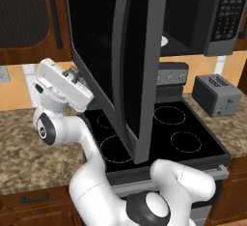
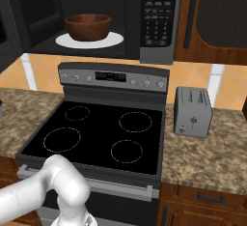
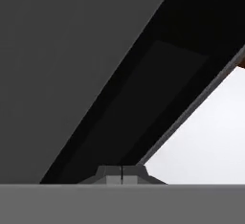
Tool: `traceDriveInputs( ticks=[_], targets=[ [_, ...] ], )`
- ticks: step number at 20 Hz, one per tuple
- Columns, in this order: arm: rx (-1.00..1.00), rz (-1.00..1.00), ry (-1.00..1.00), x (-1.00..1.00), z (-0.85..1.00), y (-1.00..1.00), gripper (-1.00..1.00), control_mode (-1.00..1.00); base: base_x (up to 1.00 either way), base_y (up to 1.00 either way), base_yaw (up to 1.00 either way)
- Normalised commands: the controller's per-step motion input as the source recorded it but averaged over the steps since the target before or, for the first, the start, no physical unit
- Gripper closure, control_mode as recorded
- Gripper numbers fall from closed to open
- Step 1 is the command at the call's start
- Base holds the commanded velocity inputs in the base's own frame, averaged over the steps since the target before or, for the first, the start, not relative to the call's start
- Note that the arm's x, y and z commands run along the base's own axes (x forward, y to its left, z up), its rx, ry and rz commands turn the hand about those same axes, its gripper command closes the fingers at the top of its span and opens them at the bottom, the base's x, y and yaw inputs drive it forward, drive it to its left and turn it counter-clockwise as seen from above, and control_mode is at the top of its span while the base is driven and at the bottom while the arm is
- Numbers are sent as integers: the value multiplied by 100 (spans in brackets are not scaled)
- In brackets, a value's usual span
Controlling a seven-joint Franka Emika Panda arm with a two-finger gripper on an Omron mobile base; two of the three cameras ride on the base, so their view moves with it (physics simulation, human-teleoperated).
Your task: Open the microwave, place the bowl with waffle inside the microwave, then close the microwave door and turn it on.
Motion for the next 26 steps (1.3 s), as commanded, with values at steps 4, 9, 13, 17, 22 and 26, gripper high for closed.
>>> traceDriveInputs(
  ticks=[4, 9, 13, 17, 22, 26],
  targets=[
    [34, 3, 0, -14, 90, -99, 100, -100, 0, 0, 0],
    [35, 17, 19, -2, 76, -100, 100, -100, 0, 0, 0],
    [27, 21, 38, 12, 44, -100, 100, -100, 0, 0, 0],
    [18, 21, 53, 47, 8, -96, 100, -100, 0, 0, 0],
    [16, 20, 51, 69, 0, -98, 100, -100, 0, 0, 0],
    [25, 20, 46, 87, 0, -95, 100, -100, 0, 0, 0]
  ],
)
